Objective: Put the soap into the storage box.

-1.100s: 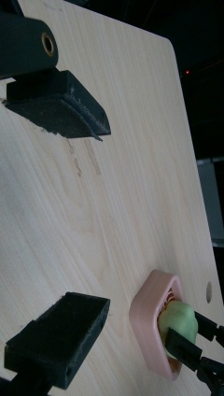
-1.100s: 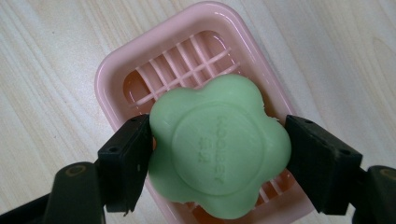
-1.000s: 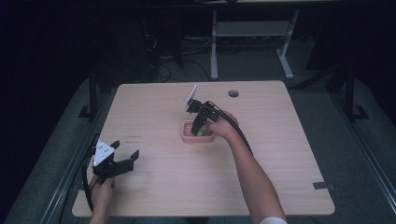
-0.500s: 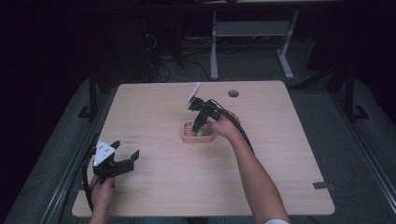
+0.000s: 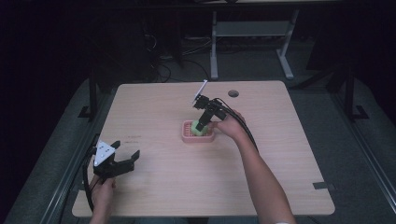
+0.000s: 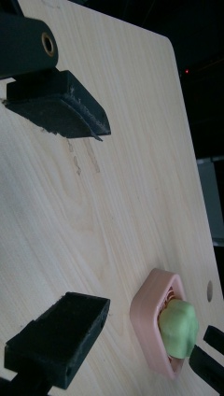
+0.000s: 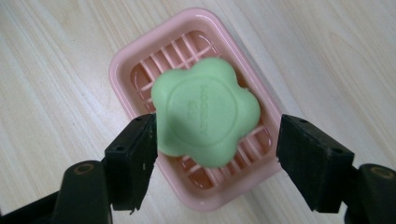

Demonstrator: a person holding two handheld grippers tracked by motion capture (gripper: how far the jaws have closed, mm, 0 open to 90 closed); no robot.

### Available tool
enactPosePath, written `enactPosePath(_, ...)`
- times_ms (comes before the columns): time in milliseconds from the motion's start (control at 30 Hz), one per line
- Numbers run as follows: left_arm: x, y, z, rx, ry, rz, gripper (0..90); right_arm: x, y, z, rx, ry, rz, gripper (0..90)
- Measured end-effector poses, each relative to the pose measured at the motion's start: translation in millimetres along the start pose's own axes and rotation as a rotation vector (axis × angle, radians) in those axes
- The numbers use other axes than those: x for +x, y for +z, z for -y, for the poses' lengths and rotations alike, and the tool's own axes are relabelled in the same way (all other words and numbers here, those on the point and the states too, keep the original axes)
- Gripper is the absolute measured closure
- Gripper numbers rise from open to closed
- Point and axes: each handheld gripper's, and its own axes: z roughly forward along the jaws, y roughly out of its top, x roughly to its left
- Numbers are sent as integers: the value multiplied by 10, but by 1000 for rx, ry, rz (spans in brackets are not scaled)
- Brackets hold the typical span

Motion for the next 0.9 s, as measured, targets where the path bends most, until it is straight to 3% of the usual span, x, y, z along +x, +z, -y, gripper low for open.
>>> enactPosePath(900, -15, -3, 1, 11, 11, 3, 142, -82, -225, 358, -47, 32, -14, 277)
